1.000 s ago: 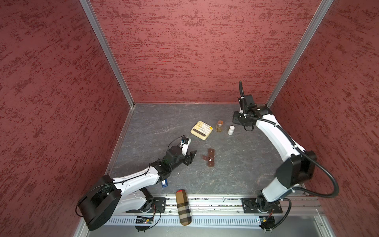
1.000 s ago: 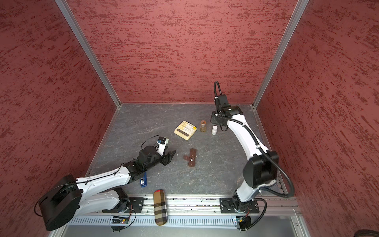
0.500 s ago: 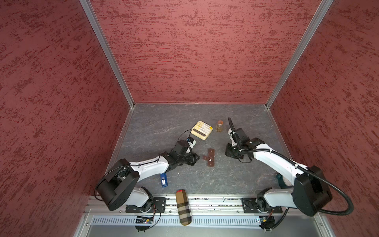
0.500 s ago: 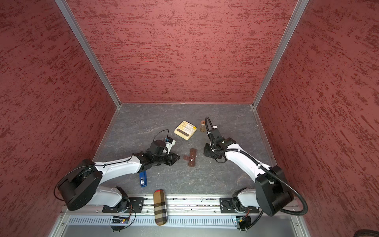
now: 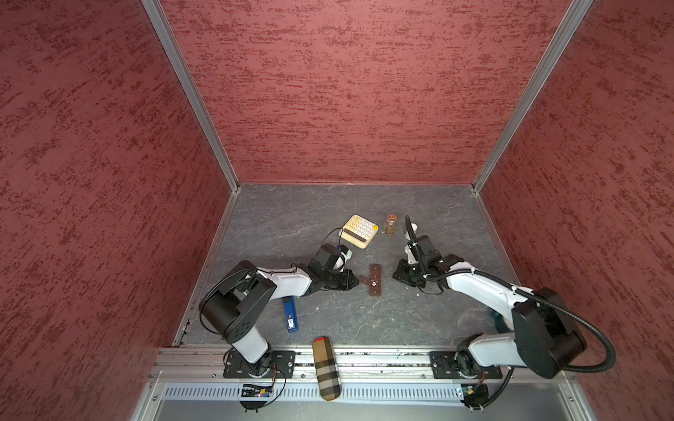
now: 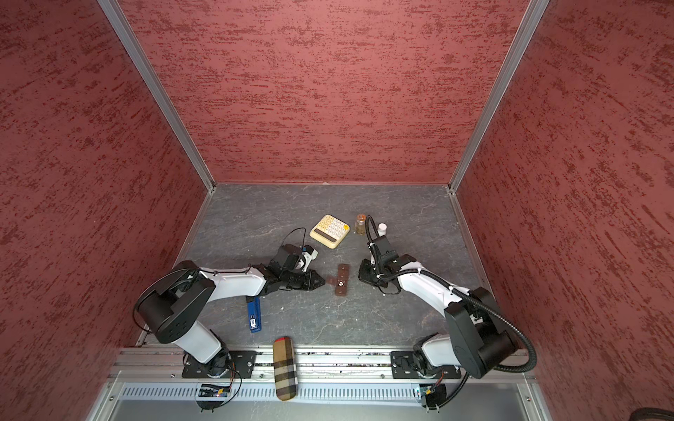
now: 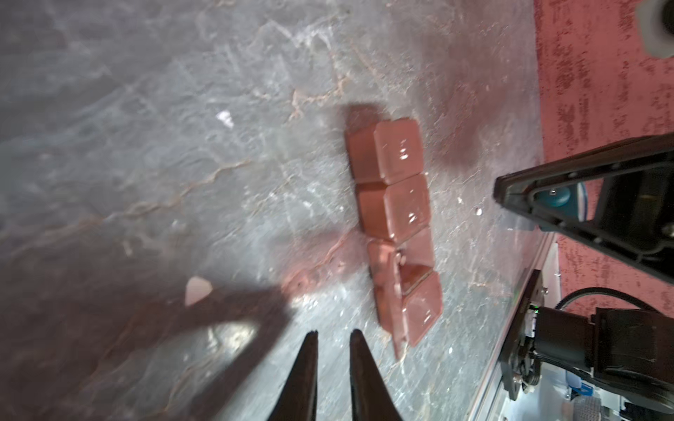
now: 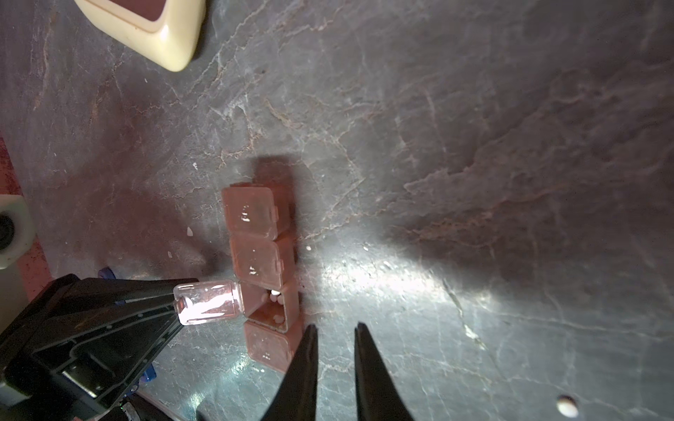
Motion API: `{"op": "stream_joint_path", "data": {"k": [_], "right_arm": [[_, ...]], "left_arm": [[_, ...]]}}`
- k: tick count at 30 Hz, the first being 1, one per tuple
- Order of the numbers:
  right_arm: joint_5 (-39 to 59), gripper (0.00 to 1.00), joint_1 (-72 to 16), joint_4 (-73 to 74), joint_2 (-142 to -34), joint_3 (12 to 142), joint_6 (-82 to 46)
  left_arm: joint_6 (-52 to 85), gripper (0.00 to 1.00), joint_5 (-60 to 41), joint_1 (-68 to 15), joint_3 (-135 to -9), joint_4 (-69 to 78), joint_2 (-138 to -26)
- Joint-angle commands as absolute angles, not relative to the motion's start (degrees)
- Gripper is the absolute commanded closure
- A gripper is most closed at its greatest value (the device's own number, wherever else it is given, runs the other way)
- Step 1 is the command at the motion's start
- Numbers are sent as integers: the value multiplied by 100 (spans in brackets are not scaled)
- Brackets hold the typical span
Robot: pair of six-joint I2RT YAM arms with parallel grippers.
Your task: Sort the pills into containers
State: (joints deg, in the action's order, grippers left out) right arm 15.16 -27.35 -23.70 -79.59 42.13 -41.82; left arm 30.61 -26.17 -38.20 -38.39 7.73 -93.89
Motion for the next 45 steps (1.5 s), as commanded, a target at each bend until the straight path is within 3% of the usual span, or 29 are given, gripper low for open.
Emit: {"op": "stream_joint_path", "data": {"k": [1,6,17,29,35,45], "right_arm": [[1620,79,-2777,-2054,-8025,4127,-4288],[1774,77,-2777,-1857,-8051,4047,-4323],[2806,51,-2773,-461,-8139,3620,-4597],[3154,41,-2777,300,-8134,3276,-4772],[3184,44,-2777,234,-8268,3285,-4668],[3116,59,-2776,-1,-8696,3428,-4396]], "left_arm": [[3092,81,-2863,-3809,-3951,1098,-9481],[3051,75,-2966,-3863,-3957,1157,-9424],[3050,70,-3091,-4049,-4312,1213,-9793],[3104,69,-3182,-4113,-4627,1286,-10314],[3141,69,-3244,-4139,-4676,1323,-10444],[3156,71,-3314,-4148,-4730,1257,-10570]]}}
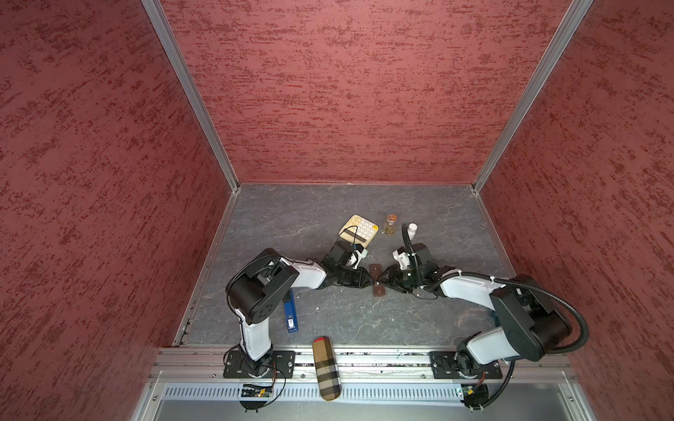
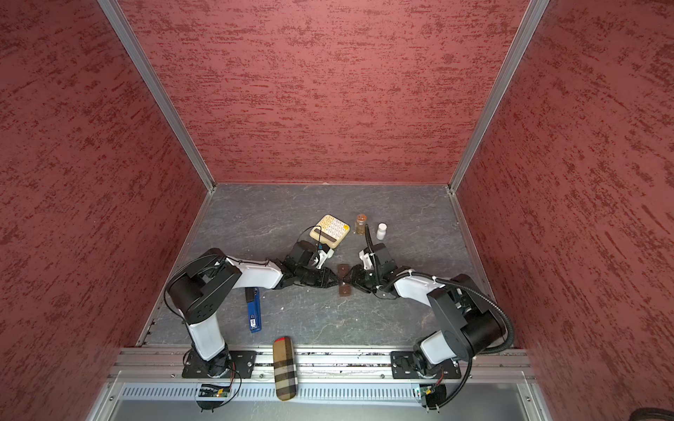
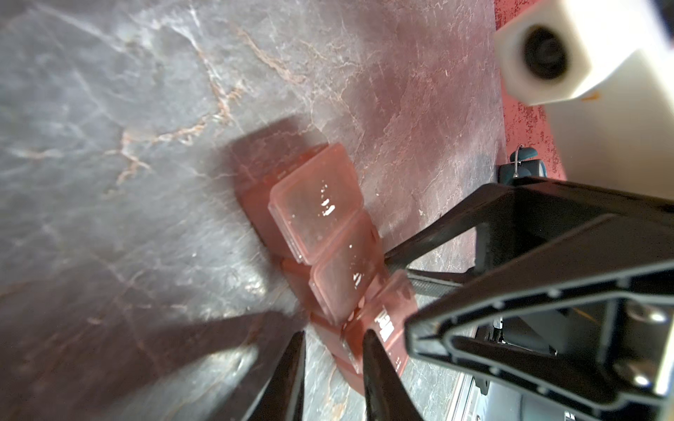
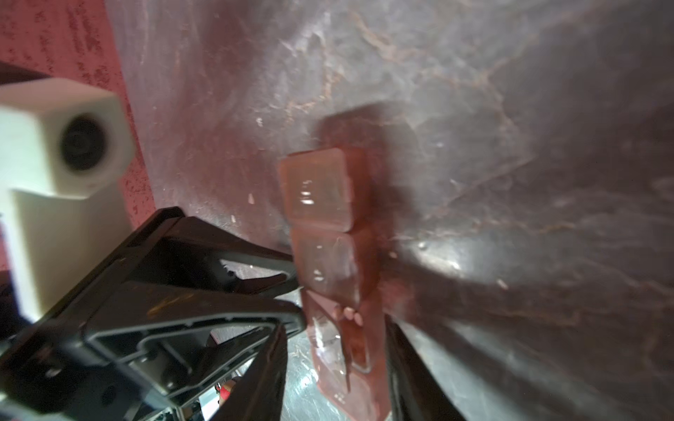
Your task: Sort the pills into containers
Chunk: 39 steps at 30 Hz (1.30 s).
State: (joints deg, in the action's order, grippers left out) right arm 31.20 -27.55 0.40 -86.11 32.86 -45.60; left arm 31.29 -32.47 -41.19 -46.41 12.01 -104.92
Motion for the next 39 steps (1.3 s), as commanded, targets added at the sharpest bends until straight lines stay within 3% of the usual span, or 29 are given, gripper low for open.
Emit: {"op": "stream_joint_path", "data": {"k": [1,12,27,39], "right_arm": [[3107,60,-2777,-46,-8732,3465,-4344],[3260,76,-2778,-43,-9018,3564,-4049],[3492,77,-2777,-97,-9304,3598,-3819],[3497,88,-3153,-30,-9704,3587,-3792]], "left_arm": [[3156,72,-3321,-4148,-4734,1255,-10580],[3200,75,-3380,-4192,-4715,1296,-10650],[3231,79,-3480,-4288,-4772,1310,-10846],[3440,83,-3402,-4582,-4759,1483,-10977]]}}
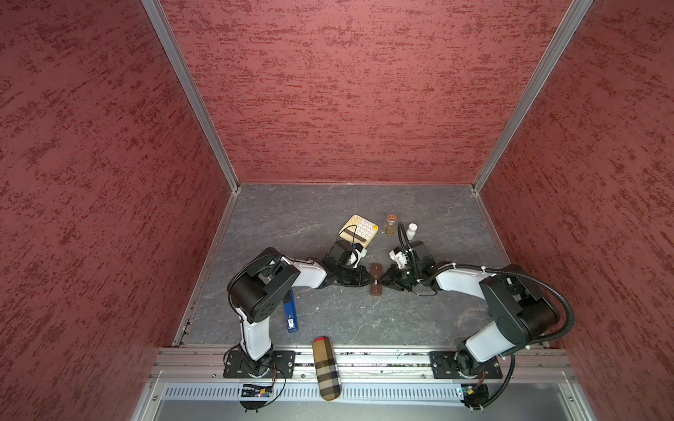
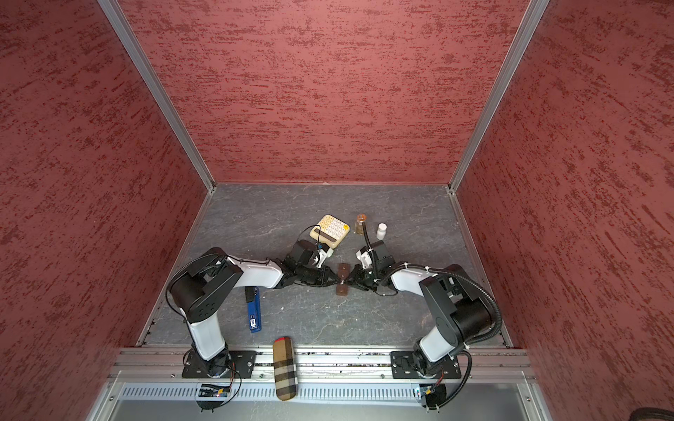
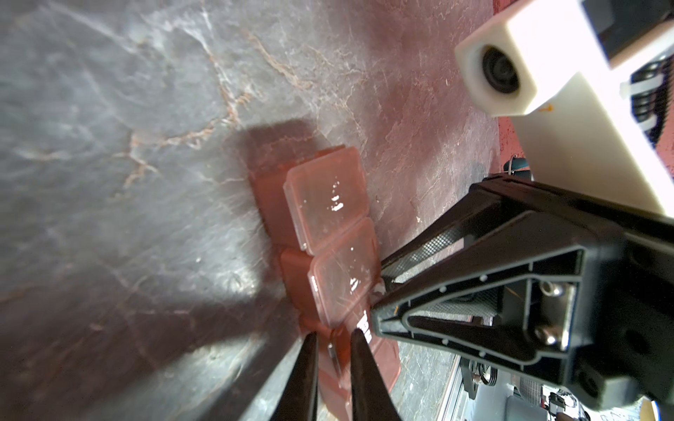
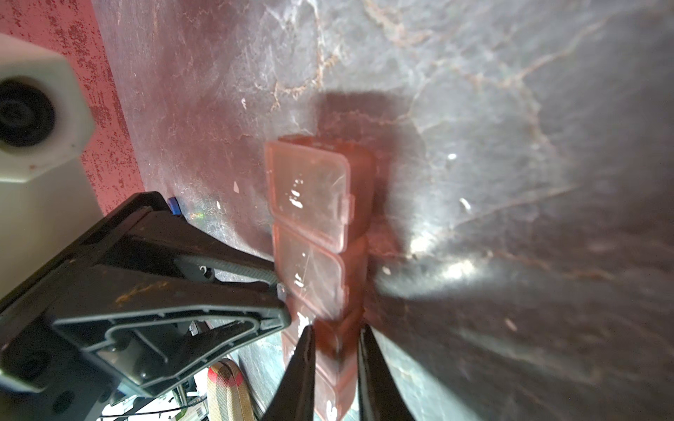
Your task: Sort the pills into containers
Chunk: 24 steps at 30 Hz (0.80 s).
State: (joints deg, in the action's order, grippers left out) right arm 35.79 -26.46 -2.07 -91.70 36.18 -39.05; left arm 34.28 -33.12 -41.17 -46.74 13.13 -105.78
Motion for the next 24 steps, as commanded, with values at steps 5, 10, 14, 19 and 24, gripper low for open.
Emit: {"op": "stream_joint_path", "data": {"k": [5,10,14,19,24], "right_arm": [[3337,92,-3234,-9,-9774,3578,-3878],[2749,75,-3162,-880,-9233,3972,-3647],[2202,68,-3031,-1753,-8653,4503,-3386],[1707,66,-2737,-2549,-7928,5058,-3128],[1527,65,-2149,-2880,-7627,5237,-2822]], "left_arm": [[3489,84,-3389,-4626,-4711,1539,-10981],[3357,84,-3236,-4488,-4640,1331,-10669],[3138,83,-3028,-4300,-4640,1064,-10207],[2824,75,-2683,-4007,-4600,836,-9459],[2586,70,-2577,-3359,-4358,807,-8783]]}}
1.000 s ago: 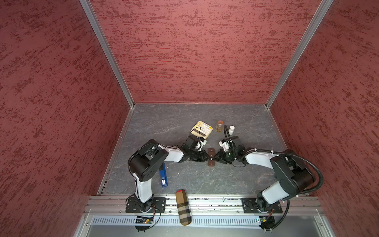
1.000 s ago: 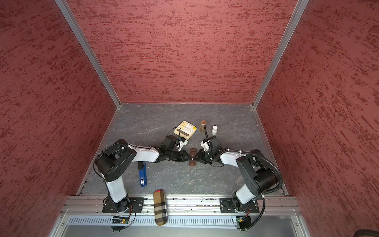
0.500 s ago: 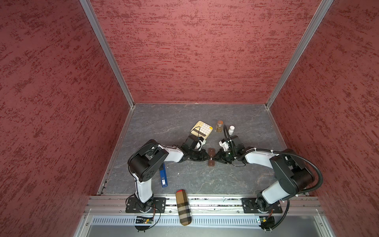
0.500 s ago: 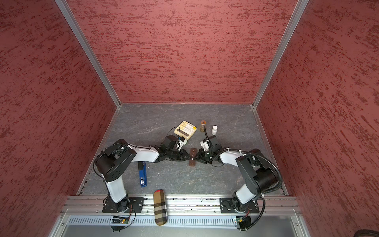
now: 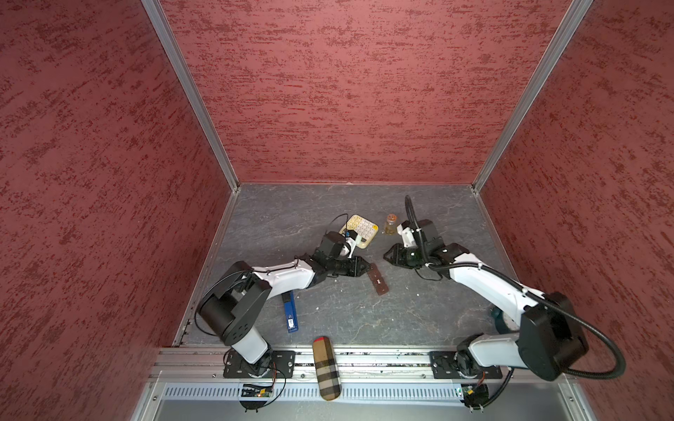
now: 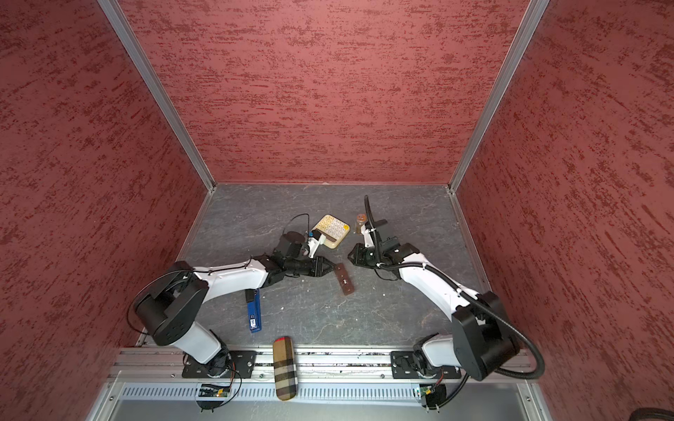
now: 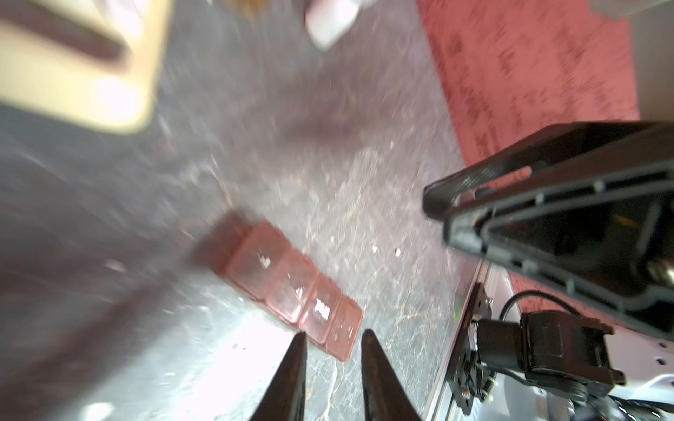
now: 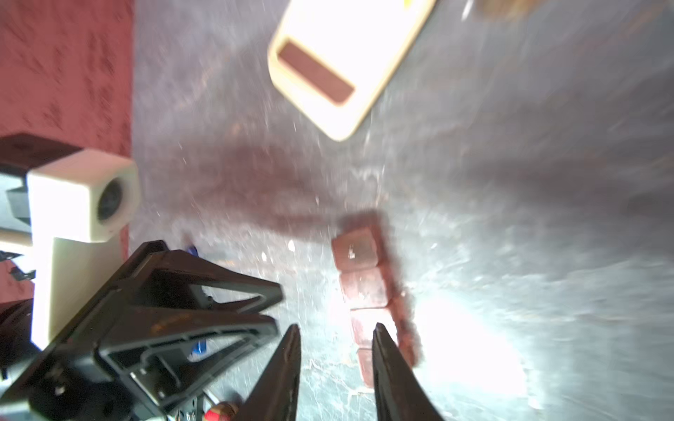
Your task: Sort the pills into containers
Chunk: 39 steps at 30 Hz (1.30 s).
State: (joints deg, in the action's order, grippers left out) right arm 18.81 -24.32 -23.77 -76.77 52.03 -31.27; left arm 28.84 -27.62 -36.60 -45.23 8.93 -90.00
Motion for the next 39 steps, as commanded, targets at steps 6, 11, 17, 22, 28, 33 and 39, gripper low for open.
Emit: {"op": "stream_joint_path", "data": {"k": [6,11,17,22,28,33,39], "right_arm": [[1453,61,-1513,-2958,-7473,5407,-2594],[1194,56,-1028,-2401,-7172,5291,-2593],[247,54,-571,-794,-6720,4466,-2485],[-883,43,-225,510,-6522,3693,-2027],[-1892,36,0,2412,-6621,2740,-1026],[-2118,30,2,4711,-6758,1598,-282],[-1845,26,41,6478,-7882,1225,-368]], "left_arm": [[2238,59,-2429,-2490,-4228,234,-7990],[2029,50,-1688,-1906,-3884,26,-7164],[1712,40,-97,-1462,-3173,479,-6149],[1370,21,1458,-1313,-2410,1441,-5603],[1285,0,2524,-1030,-1817,2303,-5341],[738,0,2934,-1020,-1485,3062,-5212],[156,1,3259,-1002,-1168,3793,-5441]]}}
